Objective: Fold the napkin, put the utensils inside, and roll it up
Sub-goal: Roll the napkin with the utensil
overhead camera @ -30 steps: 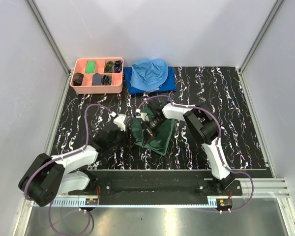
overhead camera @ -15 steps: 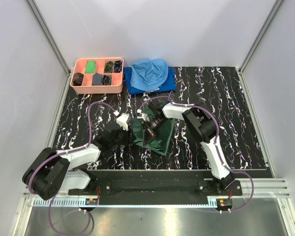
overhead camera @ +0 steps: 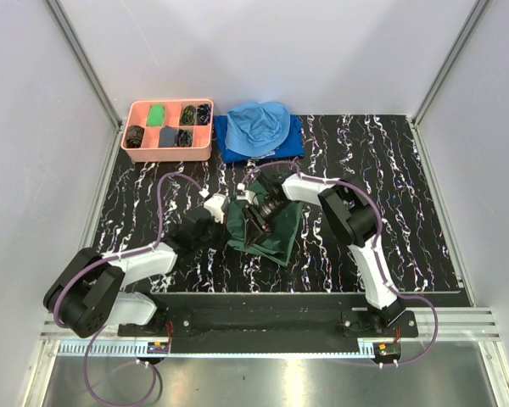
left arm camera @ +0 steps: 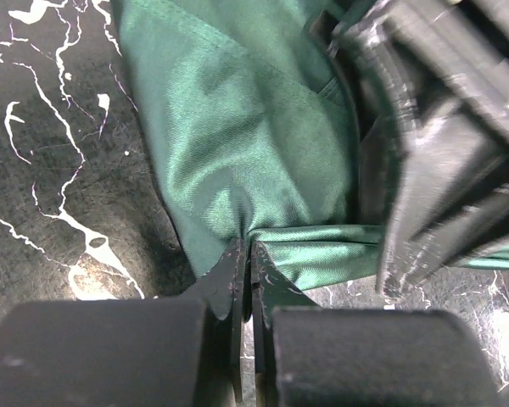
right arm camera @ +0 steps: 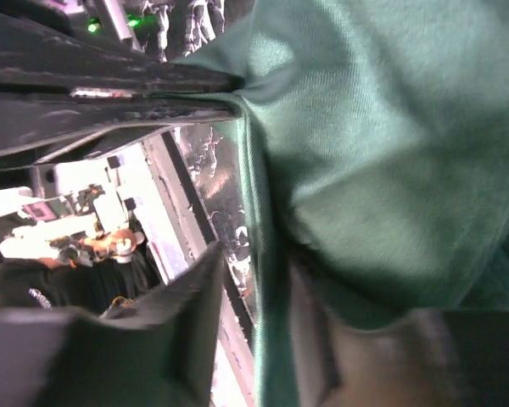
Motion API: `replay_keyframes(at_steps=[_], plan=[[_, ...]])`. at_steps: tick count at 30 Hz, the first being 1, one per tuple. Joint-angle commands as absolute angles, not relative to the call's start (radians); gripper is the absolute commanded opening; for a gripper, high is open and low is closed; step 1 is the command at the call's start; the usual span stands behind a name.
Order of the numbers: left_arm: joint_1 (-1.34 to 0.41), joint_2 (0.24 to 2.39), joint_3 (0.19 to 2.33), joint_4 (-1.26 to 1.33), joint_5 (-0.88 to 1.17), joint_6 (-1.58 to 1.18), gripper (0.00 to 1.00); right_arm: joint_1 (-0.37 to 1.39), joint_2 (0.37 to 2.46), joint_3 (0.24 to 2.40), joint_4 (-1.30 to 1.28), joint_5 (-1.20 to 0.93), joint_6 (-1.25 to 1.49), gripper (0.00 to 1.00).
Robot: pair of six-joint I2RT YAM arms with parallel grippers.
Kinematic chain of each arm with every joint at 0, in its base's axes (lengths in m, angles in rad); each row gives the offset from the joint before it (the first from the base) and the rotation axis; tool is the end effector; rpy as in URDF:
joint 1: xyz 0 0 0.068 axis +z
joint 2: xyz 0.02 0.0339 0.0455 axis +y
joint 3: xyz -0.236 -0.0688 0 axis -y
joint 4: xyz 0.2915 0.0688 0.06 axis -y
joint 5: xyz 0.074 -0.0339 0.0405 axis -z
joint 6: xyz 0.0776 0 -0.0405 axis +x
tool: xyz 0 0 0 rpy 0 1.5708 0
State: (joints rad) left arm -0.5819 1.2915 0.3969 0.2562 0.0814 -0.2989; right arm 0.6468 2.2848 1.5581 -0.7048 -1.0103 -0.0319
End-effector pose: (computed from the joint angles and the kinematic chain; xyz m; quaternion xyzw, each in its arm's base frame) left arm 0.2519 -0.1733 0.0604 0.1440 0.8810 -0.2243 0.3908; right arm 0.3181 0.3226 0.0289 0.3224 -0.8120 -0.4786 0.0881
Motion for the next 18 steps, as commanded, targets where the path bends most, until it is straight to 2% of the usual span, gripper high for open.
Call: replay_keyframes(at_steps=[1, 3, 5, 7, 12, 16, 18], plan=[[-0.583, 1.296, 0.446, 0.223, 0.071, -0.318, 0.00, 0.632, 2.140, 1.569, -0.706, -0.983, -0.035, 0.53], [-0.583, 1.299, 0.456, 0.210, 0.072, -0.324, 0.00, 0.627, 2.088, 1.549, -0.706, -0.950, -0.031, 0.67], [-0.581, 1.299, 0.460, 0.193, 0.075, -0.334, 0.00, 0.626, 2.047, 1.517, -0.696, -0.896, -0.026, 0.76], [-0.577, 1.299, 0.469, 0.180, 0.084, -0.344, 0.00, 0.626, 1.970, 1.477, -0.643, -0.817, -0.015, 0.78], [-0.548, 1.318, 0.503, 0.126, 0.139, -0.374, 0.00, 0.641, 1.728, 1.206, -0.436, -0.580, 0.031, 0.80], [-0.523, 1.347, 0.525, 0.098, 0.190, -0.403, 0.00, 0.754, 1.565, 1.008, -0.248, -0.253, 0.011, 0.81], [-0.512, 1.354, 0.534, 0.086, 0.212, -0.417, 0.00, 0.830, 1.511, 0.941, -0.207, -0.165, 0.006, 0.82]])
